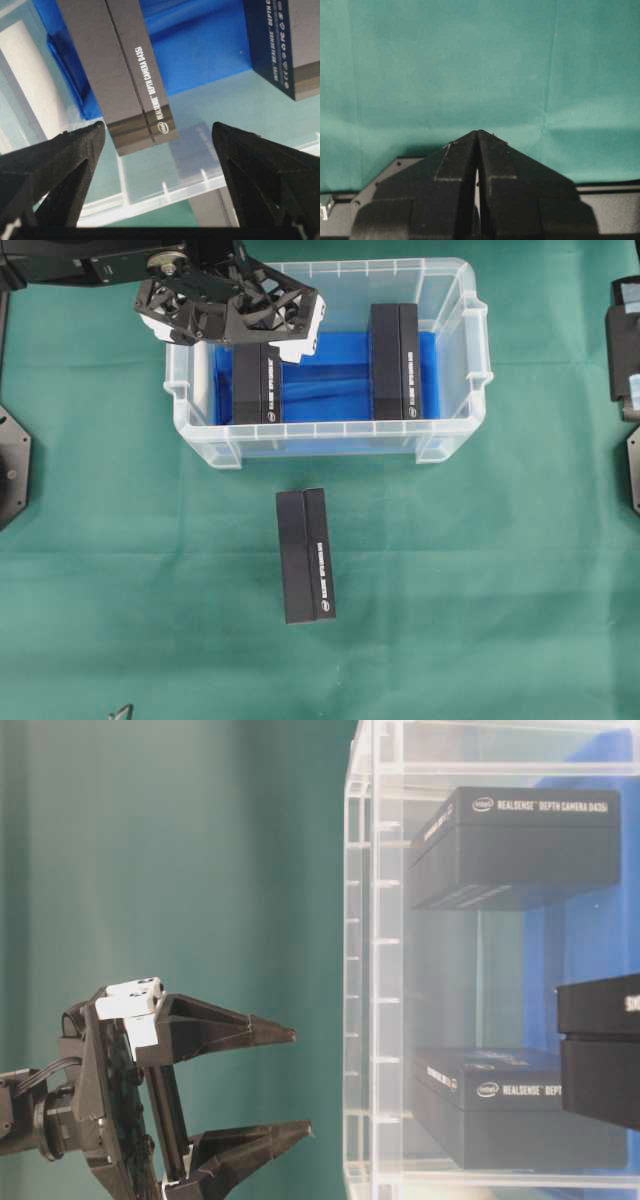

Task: Take the box out of the case with the left arm.
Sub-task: 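Move the open left gripper over the left black box, then lower the left gripper around the left box in the case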

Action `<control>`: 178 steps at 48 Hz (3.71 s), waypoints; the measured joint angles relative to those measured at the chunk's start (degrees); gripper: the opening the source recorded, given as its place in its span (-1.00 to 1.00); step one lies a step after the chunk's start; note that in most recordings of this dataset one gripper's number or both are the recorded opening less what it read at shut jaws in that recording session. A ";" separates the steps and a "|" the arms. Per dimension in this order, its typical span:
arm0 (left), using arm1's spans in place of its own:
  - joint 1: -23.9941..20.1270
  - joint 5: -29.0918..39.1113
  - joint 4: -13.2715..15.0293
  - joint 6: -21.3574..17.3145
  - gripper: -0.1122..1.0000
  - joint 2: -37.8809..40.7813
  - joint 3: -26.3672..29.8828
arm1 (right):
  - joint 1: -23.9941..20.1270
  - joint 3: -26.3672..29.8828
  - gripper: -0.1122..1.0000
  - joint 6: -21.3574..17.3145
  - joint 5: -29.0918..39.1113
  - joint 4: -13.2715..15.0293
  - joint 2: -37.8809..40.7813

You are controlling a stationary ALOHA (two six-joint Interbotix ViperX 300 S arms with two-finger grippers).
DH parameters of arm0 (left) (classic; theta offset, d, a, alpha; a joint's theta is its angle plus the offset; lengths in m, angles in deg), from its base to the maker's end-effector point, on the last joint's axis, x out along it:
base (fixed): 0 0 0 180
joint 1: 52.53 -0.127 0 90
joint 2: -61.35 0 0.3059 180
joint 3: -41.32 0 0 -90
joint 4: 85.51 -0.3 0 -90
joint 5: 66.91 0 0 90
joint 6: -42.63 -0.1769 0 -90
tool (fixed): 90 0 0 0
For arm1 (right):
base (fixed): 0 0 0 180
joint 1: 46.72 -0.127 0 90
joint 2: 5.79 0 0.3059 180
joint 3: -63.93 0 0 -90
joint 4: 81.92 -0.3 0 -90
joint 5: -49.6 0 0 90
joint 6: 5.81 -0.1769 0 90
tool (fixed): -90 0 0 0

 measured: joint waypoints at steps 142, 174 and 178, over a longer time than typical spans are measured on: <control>-1.23 -12.74 -0.35 4.66 0.70 5.80 -11.43 | 0.00 -0.09 -0.80 0.00 0.00 0.00 1.05; -2.72 -12.57 -0.09 4.75 0.67 6.42 -11.07 | 0.00 -0.62 -0.80 0.09 0.00 0.00 1.05; -2.72 -12.57 0.09 4.31 0.53 6.42 -11.16 | 0.00 -0.53 -0.80 0.09 0.00 0.00 1.05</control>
